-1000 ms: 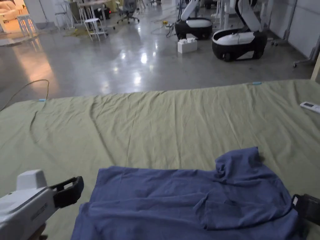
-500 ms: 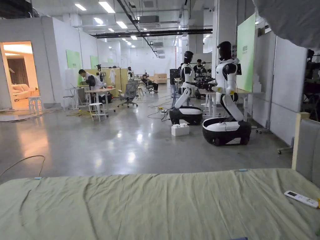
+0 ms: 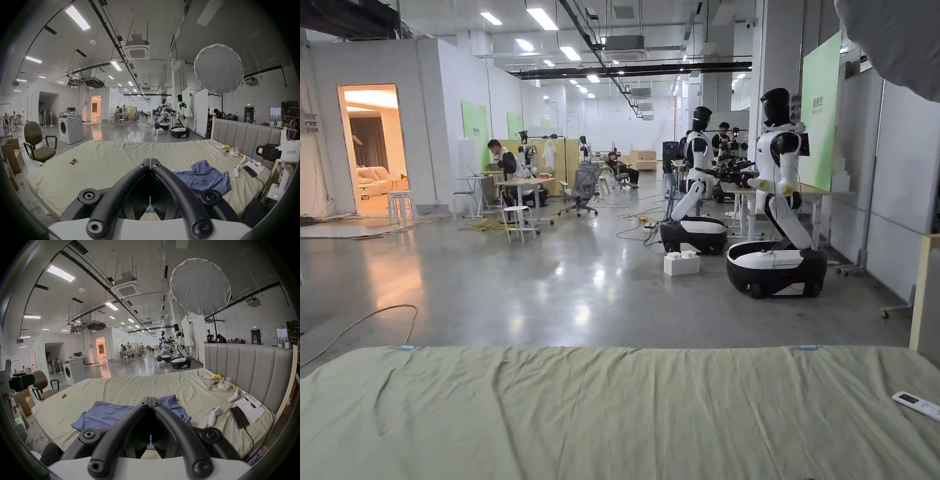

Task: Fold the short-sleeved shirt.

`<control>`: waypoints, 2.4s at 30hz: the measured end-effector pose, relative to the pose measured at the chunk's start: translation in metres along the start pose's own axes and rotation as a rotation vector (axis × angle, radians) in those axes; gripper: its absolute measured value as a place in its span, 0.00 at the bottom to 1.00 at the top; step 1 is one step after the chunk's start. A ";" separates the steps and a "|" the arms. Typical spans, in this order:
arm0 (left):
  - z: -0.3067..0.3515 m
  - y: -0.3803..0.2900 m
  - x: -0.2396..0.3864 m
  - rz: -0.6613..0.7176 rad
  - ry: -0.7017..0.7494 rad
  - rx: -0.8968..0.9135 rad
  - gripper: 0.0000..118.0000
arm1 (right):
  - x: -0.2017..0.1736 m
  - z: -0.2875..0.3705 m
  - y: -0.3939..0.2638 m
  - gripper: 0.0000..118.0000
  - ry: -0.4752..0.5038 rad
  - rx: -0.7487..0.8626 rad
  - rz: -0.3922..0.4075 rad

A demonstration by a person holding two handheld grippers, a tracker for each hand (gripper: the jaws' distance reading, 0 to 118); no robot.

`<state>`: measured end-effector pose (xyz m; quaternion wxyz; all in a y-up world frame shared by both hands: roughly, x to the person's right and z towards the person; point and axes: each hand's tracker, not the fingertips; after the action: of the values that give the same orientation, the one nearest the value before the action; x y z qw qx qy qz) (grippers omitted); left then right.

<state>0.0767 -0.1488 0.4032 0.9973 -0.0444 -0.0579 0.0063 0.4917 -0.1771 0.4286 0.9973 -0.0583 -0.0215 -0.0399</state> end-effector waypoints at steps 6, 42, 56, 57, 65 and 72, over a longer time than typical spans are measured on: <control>-0.001 -0.001 0.004 0.009 0.010 0.034 0.00 | -0.002 0.002 0.001 0.00 -0.001 0.002 0.006; -0.262 -0.211 -0.079 0.244 0.141 -0.801 0.07 | 0.029 -0.064 -0.061 0.00 -0.065 -0.337 -0.064; -0.270 -0.212 -0.074 0.088 0.094 -0.858 0.07 | 0.116 -0.211 -0.172 0.58 -0.239 -0.665 -0.343; -0.270 -0.213 -0.074 0.084 0.094 -0.856 0.07 | 0.113 -0.214 -0.177 0.41 -0.226 -0.687 -0.323; -0.248 -0.184 -0.082 0.182 0.074 -0.730 0.07 | 0.077 -0.203 -0.154 0.09 -0.246 -0.607 -0.049; -0.191 -0.110 -0.085 0.290 0.052 -0.568 0.06 | 0.060 -0.157 -0.108 0.09 -0.283 -0.491 -0.108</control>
<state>0.0148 -0.2764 0.2145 0.9349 -0.3289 -0.0249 0.1308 0.5487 -0.3072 0.2881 0.9368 -0.3019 -0.1530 -0.0887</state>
